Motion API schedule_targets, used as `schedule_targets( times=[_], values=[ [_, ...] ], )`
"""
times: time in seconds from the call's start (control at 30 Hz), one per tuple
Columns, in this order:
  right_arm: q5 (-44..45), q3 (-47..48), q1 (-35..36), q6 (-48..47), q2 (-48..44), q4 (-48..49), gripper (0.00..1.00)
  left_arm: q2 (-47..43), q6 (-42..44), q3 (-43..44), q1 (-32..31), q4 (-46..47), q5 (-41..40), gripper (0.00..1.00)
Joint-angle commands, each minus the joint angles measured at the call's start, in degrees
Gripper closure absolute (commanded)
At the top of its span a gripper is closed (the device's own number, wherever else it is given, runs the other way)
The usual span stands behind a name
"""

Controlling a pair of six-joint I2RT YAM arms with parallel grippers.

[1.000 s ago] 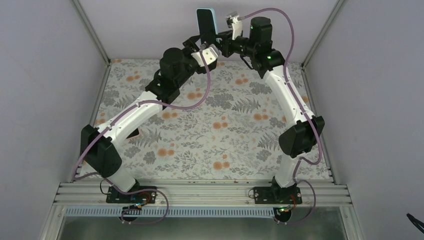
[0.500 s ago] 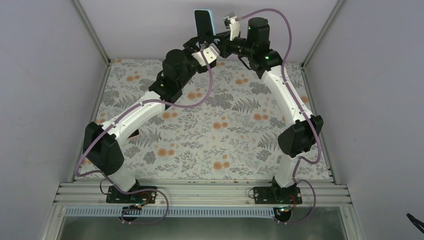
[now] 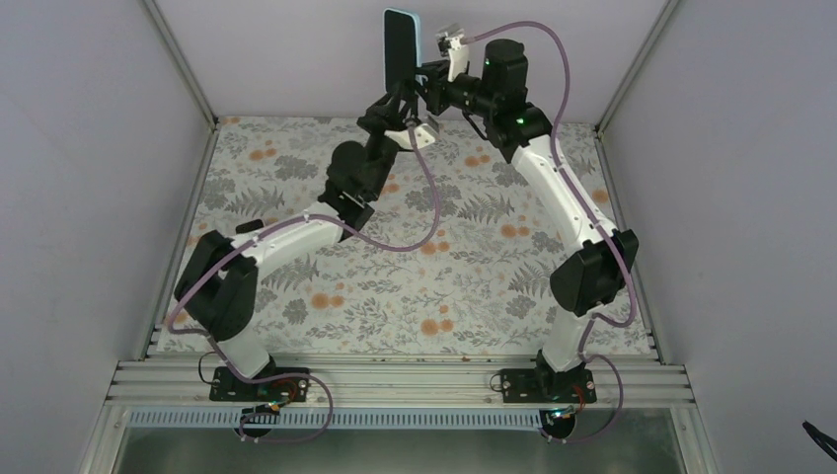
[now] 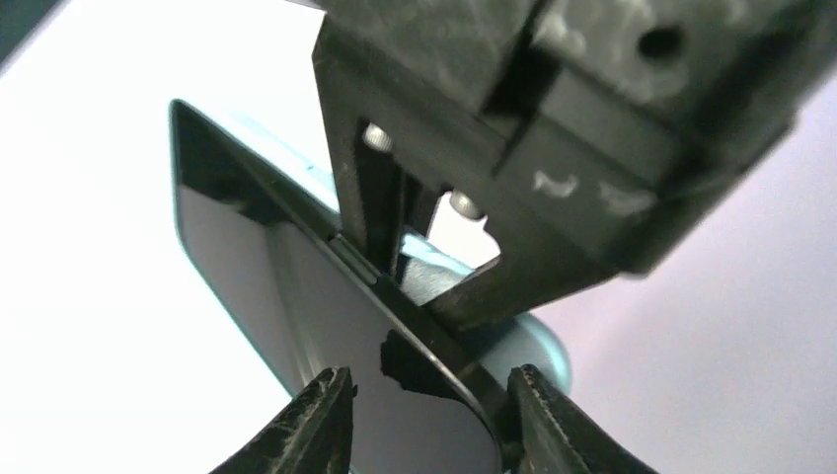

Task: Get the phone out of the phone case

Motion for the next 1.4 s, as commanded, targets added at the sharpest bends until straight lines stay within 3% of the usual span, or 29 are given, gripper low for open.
schedule_targets(
  times=[0.0,0.33,0.57,0.7,0.8,0.87,0.97,1.1,1.2,1.37],
  values=[
    [-5.35,-2.79,-0.35,-1.06,-5.73,-4.37,0.97,3.1,21.51,-3.31,5.31,43.66,-14.79,0.57],
    [-13.49,-5.06,0.18,-9.6,-5.1,-15.28,0.97,11.62,26.04,5.75,6.62,50.8,-14.64,0.61],
    [-16.97,-6.56,0.18,-13.73,-5.82,-19.82,0.97,11.94,24.9,8.39,7.08,50.88,-13.92,0.81],
    [-17.11,-6.59,0.59,-14.58,-4.61,-20.61,0.97,11.41,24.85,8.7,5.95,51.13,-12.62,0.88],
    [-12.51,-6.11,0.45,-15.67,-3.85,-21.03,0.97,9.03,23.88,5.86,4.41,52.07,-11.34,0.97],
    [-7.84,-5.68,-0.75,-16.0,-3.23,-21.41,0.97,4.97,19.77,2.06,4.13,49.16,-10.96,0.98],
    [4.57,-3.69,-3.68,-17.98,-1.47,-23.82,0.97,-2.94,12.93,-5.0,4.08,42.05,-8.83,0.98],
    [23.92,-2.31,-8.26,-24.35,0.81,-25.11,0.97,-11.07,12.29,-11.95,3.83,34.3,-7.67,0.98],
    [34.21,-3.07,-10.98,-30.38,2.01,-24.93,0.97,-15.78,12.18,-15.43,3.78,23.16,-8.67,0.98],
    [31.49,-5.7,-17.34,-34.32,1.12,-29.13,0.97,-21.73,10.3,-23.9,3.78,7.09,-9.91,0.98]
  ],
)
